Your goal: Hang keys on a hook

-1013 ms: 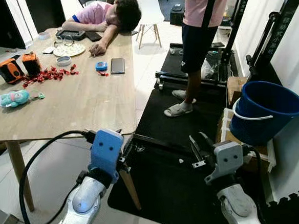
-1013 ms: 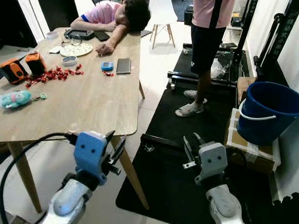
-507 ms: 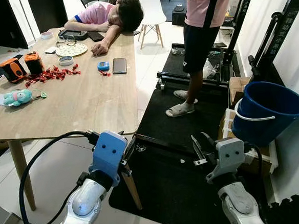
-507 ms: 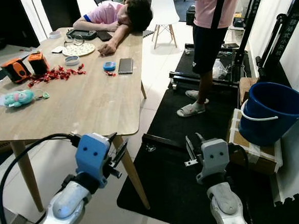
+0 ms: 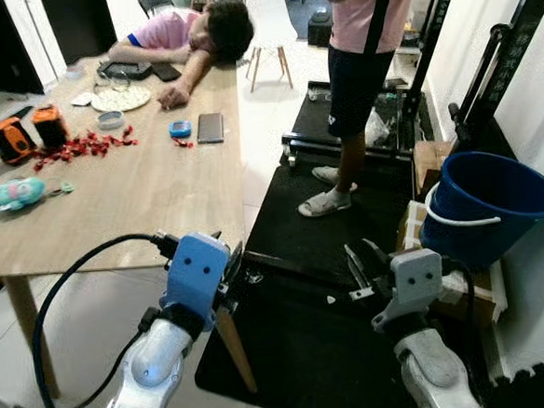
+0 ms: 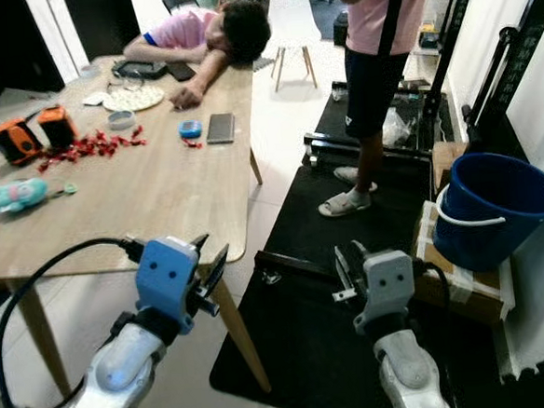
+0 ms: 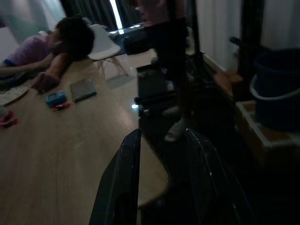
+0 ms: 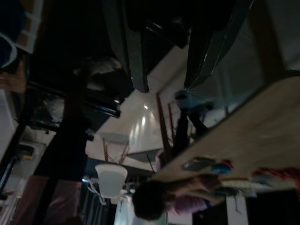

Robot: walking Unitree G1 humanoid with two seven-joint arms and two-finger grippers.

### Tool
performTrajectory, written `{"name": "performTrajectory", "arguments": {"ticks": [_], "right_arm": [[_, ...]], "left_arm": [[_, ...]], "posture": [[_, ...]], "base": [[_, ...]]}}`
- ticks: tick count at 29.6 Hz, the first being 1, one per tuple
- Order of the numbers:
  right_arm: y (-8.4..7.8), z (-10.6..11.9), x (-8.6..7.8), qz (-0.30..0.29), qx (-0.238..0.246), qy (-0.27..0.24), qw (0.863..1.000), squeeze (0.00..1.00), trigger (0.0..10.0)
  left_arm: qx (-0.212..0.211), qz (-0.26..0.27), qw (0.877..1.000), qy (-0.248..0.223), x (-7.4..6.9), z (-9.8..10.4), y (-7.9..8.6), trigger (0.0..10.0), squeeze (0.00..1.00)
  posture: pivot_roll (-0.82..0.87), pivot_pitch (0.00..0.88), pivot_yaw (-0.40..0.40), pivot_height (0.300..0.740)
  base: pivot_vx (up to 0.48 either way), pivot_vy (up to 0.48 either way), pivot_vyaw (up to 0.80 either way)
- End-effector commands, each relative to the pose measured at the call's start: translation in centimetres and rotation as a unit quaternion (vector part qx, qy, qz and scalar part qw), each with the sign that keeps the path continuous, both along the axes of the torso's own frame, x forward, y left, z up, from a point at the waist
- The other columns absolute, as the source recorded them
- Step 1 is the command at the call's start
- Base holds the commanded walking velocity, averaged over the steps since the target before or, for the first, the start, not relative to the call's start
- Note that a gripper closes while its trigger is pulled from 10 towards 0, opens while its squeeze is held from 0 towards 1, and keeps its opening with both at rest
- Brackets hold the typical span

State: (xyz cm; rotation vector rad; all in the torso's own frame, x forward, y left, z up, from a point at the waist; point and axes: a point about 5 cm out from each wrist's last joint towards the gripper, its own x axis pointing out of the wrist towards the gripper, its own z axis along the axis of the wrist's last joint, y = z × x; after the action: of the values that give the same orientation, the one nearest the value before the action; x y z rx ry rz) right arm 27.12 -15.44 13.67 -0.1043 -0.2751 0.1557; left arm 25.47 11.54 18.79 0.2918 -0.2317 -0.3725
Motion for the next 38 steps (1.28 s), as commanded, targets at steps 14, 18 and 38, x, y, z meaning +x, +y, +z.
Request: {"name": "performTrajectory", "arguments": {"ticks": [14, 18, 38], "right_arm": [[0.78, -0.15, 0.00, 0.015, 0.005, 0.009, 1.000, 0.00, 10.0], [0.83, -0.18, 0.02, 0.016, 0.004, 0.010, 1.000, 0.00, 10.0], [1.15, -0.41, 0.10, 0.022, 0.001, 0.016, 1.000, 0.00, 10.0]], "left_arm": [[-0.003, 0.024, 0.999, 0.023, 0.10, -0.71, 0.47, 10.0, 0.00], [-0.003, 0.023, 0.999, 0.023, 0.11, -0.73, 0.46, 10.0, 0.00], [-0.011, 0.026, 0.999, 0.029, 0.00, -0.78, 0.59, 10.0, 0.00]], "posture": [[0.12, 0.109, -0.009, 0.740], [0.12, 0.107, -0.008, 0.740], [0.13, 0.113, -0.010, 0.740]], "base": [[0.117, 0.000, 0.00], [0.000, 0.000, 0.00], [0.000, 0.000, 0.00]]}}
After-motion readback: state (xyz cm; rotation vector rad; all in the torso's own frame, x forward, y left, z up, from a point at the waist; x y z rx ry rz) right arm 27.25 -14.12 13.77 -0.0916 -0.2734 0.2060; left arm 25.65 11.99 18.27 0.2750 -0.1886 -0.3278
